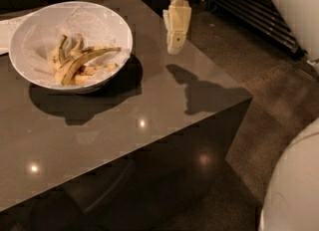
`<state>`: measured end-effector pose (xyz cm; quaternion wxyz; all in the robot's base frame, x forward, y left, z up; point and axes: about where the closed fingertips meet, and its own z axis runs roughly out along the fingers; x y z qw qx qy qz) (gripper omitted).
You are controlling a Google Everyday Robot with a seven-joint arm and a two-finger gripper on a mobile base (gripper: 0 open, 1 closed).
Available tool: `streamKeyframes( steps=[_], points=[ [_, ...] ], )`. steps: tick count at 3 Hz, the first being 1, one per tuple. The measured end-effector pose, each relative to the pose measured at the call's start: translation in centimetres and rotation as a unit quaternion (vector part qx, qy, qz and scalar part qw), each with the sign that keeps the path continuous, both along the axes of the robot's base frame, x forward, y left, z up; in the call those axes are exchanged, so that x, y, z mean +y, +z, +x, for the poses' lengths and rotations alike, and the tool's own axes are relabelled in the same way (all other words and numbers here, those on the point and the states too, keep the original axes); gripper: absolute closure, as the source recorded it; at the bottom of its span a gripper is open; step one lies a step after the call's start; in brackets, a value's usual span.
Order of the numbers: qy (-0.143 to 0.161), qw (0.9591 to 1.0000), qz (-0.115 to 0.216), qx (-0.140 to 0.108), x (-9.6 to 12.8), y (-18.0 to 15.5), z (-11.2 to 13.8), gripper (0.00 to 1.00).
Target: Pick banana from white bowl
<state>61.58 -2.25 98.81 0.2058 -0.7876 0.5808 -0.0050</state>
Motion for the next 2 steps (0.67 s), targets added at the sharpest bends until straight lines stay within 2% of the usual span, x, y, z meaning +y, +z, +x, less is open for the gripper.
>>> streamKeyframes(
  steps=[1,2],
  points=[
    [0.004,0.9999,0.010,-0.003,0.2,-0.2,0.3,0.00],
    [0.035,0.9993,-0.004,-0.008,2.1,-0.3,1.5,0.00]
  ],
)
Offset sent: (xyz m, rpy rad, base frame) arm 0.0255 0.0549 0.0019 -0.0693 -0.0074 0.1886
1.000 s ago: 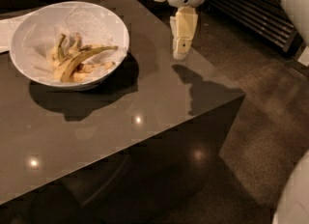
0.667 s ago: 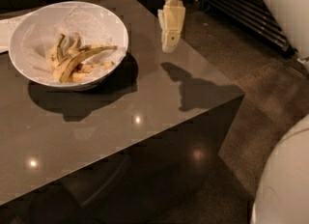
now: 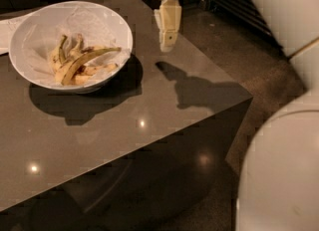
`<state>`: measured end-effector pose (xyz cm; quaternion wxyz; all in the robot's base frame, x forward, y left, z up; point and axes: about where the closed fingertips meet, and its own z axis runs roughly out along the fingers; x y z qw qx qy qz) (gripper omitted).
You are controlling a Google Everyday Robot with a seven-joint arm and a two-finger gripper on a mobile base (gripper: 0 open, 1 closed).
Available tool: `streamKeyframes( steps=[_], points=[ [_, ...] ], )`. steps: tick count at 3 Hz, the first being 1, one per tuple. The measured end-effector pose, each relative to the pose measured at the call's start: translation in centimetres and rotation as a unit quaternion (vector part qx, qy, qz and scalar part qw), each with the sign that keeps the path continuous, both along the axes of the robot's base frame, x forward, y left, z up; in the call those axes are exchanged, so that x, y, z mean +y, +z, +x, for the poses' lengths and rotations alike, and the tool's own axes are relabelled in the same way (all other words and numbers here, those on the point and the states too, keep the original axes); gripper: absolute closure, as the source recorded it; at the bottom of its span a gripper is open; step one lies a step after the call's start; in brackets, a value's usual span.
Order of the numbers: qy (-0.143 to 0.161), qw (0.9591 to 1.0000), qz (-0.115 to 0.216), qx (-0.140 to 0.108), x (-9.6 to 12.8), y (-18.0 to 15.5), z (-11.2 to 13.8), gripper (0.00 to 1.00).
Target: Pick banana from white bowl
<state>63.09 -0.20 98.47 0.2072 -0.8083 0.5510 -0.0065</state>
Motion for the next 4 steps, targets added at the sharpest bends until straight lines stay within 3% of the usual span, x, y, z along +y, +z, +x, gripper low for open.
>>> streamKeyframes(
  steps=[1,3,4],
  points=[
    [0.047,0.9987,-0.018,0.003,3.5,-0.8,1.3,0.00],
    [0.055,0.9983,-0.012,-0.014,5.1,-0.4,2.2,0.00],
    [0.077,0.9967,-0.017,-0.020,6.9,-0.2,2.5,0.00]
  ],
)
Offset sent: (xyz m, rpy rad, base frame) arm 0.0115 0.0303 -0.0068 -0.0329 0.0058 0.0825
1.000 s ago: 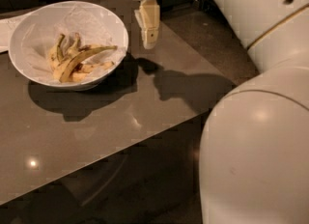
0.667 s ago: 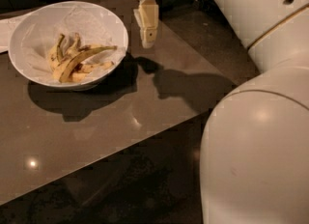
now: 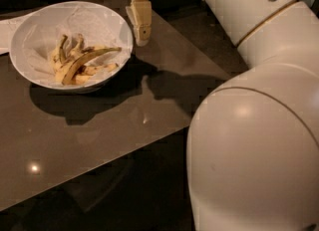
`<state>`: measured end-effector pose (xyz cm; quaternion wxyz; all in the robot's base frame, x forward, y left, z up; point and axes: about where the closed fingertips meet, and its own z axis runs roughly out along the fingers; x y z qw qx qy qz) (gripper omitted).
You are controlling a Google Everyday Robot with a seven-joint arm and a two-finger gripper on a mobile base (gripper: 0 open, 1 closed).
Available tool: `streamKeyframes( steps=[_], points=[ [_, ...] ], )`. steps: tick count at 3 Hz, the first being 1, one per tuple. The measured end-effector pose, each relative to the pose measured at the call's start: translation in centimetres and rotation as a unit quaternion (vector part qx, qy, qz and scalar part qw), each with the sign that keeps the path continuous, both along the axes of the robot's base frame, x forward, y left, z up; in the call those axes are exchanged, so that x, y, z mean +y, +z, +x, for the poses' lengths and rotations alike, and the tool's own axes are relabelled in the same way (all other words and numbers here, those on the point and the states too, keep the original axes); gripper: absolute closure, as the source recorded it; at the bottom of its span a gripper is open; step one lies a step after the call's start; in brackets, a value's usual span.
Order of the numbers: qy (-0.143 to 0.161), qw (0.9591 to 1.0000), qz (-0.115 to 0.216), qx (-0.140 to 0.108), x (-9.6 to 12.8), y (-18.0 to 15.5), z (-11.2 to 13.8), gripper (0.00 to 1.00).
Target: Pick banana from white bowl
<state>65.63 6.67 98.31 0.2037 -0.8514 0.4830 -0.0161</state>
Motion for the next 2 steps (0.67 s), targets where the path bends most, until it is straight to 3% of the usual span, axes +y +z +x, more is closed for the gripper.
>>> streamKeyframes(
  steps=[2],
  points=[
    [0.042,0.9991,-0.011,-0.001,3.3,-0.4,1.0,0.08]
  ],
)
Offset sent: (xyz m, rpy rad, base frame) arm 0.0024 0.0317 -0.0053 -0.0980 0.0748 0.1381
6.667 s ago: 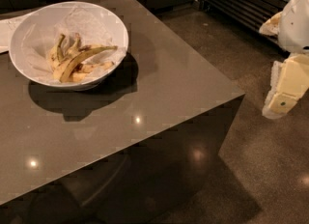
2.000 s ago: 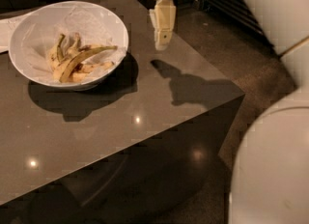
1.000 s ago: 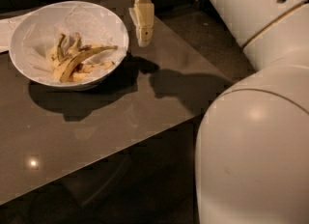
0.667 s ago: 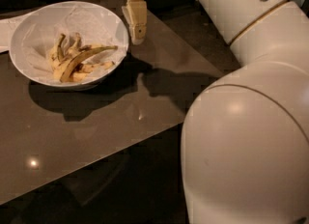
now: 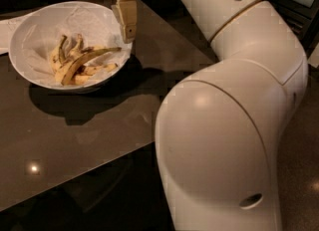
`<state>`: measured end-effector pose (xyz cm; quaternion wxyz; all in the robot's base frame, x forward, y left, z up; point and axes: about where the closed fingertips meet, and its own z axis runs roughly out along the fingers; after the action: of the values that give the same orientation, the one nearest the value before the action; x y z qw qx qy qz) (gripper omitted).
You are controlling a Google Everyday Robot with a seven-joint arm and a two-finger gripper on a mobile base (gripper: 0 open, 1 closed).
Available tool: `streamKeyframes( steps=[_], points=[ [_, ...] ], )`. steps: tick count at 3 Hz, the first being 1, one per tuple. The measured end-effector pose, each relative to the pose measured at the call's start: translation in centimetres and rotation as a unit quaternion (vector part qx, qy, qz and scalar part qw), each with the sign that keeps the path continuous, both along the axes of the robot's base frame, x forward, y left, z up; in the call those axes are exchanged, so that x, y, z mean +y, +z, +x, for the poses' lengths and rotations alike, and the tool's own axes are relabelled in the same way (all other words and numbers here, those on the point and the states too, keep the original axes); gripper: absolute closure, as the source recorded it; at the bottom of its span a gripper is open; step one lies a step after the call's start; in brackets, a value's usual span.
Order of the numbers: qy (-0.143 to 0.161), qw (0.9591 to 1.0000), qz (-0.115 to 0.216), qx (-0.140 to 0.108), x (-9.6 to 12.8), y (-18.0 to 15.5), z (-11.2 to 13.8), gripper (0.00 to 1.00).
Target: Pick banana from white bowl
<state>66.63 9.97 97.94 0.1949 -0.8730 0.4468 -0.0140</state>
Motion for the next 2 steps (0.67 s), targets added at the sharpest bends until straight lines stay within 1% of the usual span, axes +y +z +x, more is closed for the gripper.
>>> streamKeyframes(
  steps=[1,2],
  points=[
    [0.014,0.9999,0.000,0.008,1.1,-0.8,0.5,0.21],
    [0.027,0.9994,0.008,0.021,2.3,-1.8,1.0,0.28]
  ],
)
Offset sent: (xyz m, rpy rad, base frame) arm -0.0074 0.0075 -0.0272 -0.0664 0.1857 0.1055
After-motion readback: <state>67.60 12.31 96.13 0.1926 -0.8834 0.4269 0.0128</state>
